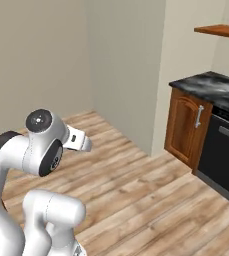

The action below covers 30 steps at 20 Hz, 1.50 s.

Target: Place the drinks on the dining counter in a tight cluster.

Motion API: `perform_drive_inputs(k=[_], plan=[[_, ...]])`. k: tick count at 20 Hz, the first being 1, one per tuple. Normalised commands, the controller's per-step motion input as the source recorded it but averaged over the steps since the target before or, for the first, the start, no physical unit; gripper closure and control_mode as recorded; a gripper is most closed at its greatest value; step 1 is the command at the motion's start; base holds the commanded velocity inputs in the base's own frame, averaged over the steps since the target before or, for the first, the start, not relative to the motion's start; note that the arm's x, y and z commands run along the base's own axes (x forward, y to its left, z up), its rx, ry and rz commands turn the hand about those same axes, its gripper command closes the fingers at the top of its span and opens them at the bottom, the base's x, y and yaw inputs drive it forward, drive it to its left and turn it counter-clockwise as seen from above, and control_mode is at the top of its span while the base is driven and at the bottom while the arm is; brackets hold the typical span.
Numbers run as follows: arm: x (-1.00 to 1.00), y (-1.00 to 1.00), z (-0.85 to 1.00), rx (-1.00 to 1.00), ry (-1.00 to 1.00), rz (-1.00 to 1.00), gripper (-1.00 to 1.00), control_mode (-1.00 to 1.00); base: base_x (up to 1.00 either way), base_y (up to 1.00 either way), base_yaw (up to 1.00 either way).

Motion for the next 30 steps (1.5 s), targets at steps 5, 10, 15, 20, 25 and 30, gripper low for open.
perform_drive_inputs(k=[5,10,15,20,25,30], plan=[[0.0,0.0,0.0,0.0,0.0,0.0,-1.0,1.0,0.95,-0.36,-0.48],[0.0,0.0,0.0,0.0,0.0,0.0,-1.0,1.0,0.93,-0.32,-0.53],[0.0,0.0,0.0,0.0,0.0,0.0,-1.0,1.0,0.91,0.0,-0.63],[0.0,0.0,0.0,0.0,0.0,0.0,-1.0,1.0,0.8,0.02,-0.68],[0.0,0.0,0.0,0.0,0.0,0.0,-1.0,1.0,0.98,0.51,-0.56],[0.0,0.0,0.0,0.0,0.0,0.0,-1.0,1.0,1.0,0.46,-0.29]])
